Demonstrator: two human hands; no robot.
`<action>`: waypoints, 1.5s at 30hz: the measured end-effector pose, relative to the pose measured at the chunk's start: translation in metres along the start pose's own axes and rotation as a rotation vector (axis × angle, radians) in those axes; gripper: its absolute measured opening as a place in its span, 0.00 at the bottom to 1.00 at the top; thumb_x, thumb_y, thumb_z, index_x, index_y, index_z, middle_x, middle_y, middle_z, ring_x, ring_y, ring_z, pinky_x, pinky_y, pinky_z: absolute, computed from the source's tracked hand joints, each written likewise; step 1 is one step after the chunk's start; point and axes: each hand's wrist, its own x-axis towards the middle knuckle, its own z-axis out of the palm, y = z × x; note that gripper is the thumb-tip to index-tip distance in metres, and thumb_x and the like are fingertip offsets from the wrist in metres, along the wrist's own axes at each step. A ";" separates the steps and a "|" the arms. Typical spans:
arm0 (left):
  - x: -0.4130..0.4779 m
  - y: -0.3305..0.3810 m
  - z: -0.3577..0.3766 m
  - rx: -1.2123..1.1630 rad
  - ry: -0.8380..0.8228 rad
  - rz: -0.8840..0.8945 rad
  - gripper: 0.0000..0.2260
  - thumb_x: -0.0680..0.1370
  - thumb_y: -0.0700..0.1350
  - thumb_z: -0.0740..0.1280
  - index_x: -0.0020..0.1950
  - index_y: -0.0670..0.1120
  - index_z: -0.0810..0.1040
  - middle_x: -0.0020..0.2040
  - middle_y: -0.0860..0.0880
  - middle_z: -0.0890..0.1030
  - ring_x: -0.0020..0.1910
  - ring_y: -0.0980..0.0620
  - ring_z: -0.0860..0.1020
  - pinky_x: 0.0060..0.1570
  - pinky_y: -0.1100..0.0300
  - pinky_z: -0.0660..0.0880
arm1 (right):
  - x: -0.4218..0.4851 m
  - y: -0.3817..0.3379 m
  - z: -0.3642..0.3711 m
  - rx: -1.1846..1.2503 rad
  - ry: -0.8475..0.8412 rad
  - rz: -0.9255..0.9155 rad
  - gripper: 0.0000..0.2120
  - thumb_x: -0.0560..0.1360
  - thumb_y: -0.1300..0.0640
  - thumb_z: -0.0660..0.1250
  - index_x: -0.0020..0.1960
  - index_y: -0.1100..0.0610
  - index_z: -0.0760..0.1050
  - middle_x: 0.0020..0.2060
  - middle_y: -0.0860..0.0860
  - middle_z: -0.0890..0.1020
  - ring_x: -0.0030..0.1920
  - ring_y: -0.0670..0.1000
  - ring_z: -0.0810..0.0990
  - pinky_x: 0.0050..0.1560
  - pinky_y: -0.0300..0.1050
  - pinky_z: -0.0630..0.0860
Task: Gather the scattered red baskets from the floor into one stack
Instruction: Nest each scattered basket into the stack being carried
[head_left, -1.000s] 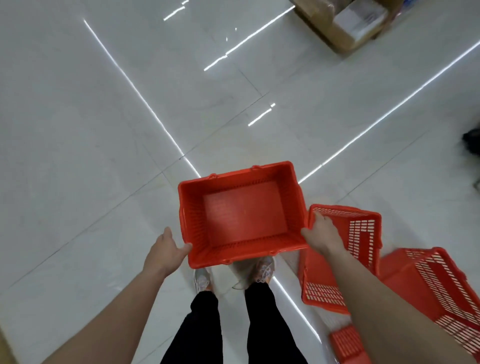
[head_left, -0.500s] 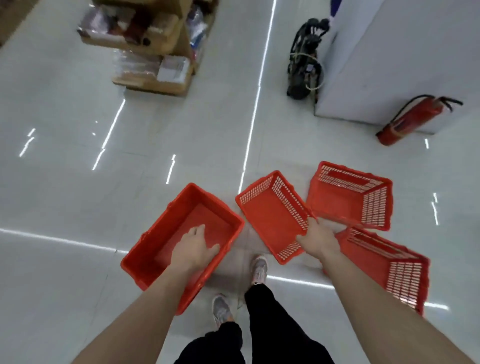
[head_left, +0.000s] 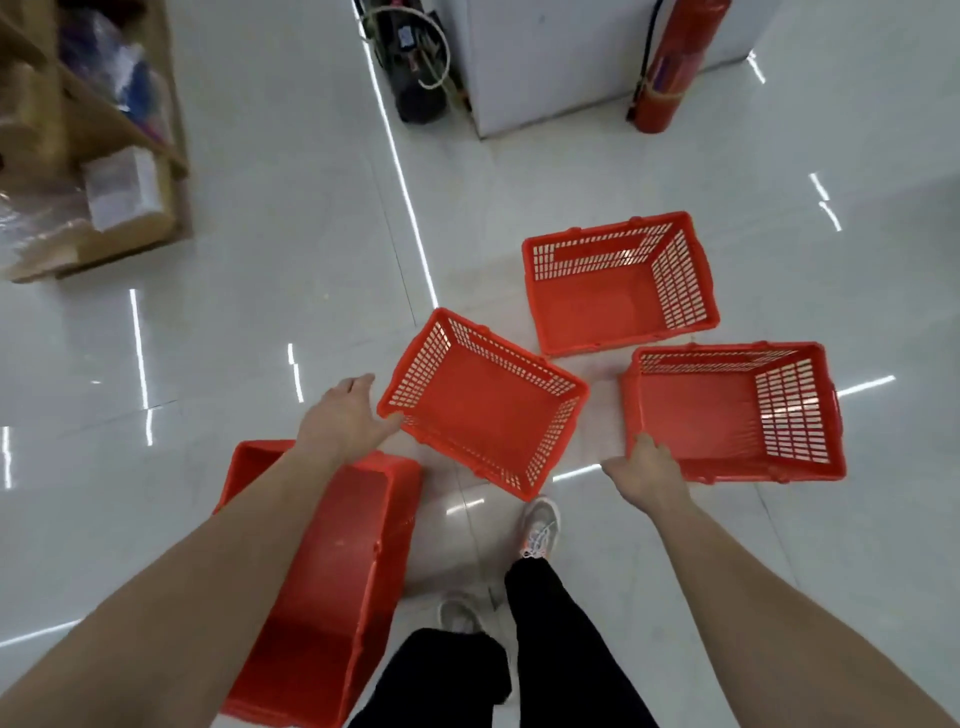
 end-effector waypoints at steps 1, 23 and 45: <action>0.021 0.004 0.004 0.027 -0.002 0.012 0.40 0.72 0.68 0.64 0.78 0.48 0.61 0.75 0.44 0.67 0.71 0.42 0.68 0.66 0.44 0.68 | 0.018 -0.001 0.005 0.012 0.003 -0.005 0.32 0.74 0.49 0.68 0.72 0.63 0.65 0.66 0.65 0.71 0.64 0.66 0.72 0.64 0.55 0.69; 0.395 -0.072 0.259 0.015 -0.003 -0.110 0.38 0.77 0.62 0.66 0.79 0.49 0.54 0.73 0.42 0.70 0.64 0.38 0.77 0.56 0.36 0.76 | 0.318 0.026 0.297 0.466 0.317 0.144 0.19 0.77 0.60 0.66 0.65 0.61 0.65 0.58 0.62 0.76 0.57 0.66 0.78 0.54 0.55 0.75; 0.151 -0.057 0.001 -0.415 0.353 -0.123 0.18 0.82 0.54 0.62 0.69 0.48 0.68 0.55 0.46 0.83 0.41 0.47 0.83 0.44 0.47 0.82 | 0.102 -0.068 0.023 0.576 0.469 -0.128 0.06 0.77 0.59 0.66 0.53 0.55 0.72 0.44 0.52 0.80 0.48 0.59 0.81 0.49 0.53 0.76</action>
